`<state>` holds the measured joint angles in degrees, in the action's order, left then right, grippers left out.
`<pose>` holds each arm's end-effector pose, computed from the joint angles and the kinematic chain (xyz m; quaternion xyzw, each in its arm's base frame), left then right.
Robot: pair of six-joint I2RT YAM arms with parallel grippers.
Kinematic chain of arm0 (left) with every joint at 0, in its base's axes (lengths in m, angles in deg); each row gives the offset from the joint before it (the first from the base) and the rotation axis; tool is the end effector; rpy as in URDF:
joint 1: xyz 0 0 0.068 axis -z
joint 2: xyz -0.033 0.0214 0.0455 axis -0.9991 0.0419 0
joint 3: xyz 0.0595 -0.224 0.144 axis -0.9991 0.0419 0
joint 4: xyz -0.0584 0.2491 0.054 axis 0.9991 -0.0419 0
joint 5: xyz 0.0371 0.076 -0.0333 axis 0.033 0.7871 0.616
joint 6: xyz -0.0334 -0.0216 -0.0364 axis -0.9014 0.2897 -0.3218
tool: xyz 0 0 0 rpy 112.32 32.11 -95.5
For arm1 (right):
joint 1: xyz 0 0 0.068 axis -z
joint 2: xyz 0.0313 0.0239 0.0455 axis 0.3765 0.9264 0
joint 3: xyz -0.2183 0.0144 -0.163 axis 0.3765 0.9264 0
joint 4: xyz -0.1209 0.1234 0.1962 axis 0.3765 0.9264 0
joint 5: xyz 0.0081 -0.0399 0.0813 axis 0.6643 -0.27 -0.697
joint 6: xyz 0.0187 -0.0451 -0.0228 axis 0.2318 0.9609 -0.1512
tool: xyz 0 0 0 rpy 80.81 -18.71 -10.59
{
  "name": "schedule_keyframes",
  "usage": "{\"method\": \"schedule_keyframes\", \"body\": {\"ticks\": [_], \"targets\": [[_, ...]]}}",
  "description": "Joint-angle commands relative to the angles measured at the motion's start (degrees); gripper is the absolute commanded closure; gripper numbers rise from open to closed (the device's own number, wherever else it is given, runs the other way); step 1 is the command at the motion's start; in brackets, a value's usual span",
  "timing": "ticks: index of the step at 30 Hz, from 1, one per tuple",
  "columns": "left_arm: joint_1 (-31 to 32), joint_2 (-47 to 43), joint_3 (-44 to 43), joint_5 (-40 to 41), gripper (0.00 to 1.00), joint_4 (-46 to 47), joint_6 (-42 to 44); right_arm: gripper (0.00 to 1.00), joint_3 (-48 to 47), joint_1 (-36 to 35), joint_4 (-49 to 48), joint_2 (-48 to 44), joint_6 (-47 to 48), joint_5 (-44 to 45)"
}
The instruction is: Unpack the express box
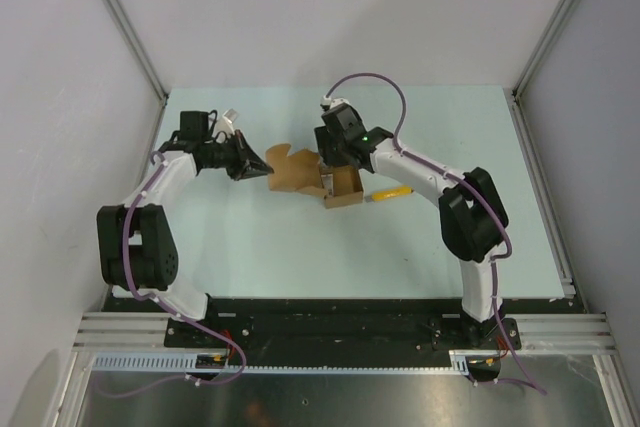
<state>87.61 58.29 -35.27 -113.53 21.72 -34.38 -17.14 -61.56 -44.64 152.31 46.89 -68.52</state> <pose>0.3327 -0.0264 0.2523 -0.0861 0.8733 -0.4415 0.1870 0.3561 0.2855 0.2502 -0.1493 0.9082 0.1151 0.3735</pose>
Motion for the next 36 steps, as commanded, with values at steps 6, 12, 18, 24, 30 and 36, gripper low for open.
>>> {"method": "schedule_keyframes", "body": {"ticks": [6, 12, 18, 24, 30, 36], "targets": [[0.2, -0.1, 0.1, 0.2, 1.0, -1.5, 3.2, 0.45, -6.4, -2.5, 5.8, 3.5, -2.8, 0.7], [0.2, -0.2, -0.4, -0.1, 1.0, -1.8, 3.2, 0.47, -5.5, -1.7, 10.5, 3.8, -5.0, -1.6], [0.2, -0.3, -0.8, -0.9, 1.0, -2.0, 3.0, 0.52, -7.2, -1.7, 12.7, 7.4, -5.2, -3.8], [0.2, -0.4, -0.8, -1.2, 1.0, -2.0, 2.7, 0.52, -9.8, -2.2, 14.4, 11.3, -4.3, 0.6], [0.2, -0.6, -0.7, -1.2, 1.0, -2.0, 2.5, 0.51, -10.8, -2.4, 14.9, 14.1, -3.6, 0.8], [0.2, -0.7, -1.0, -1.1, 1.0, -1.9, 2.4, 0.51, -10.5, -3.3, 15.4, 15.2, -1.7, 4.3]]}}
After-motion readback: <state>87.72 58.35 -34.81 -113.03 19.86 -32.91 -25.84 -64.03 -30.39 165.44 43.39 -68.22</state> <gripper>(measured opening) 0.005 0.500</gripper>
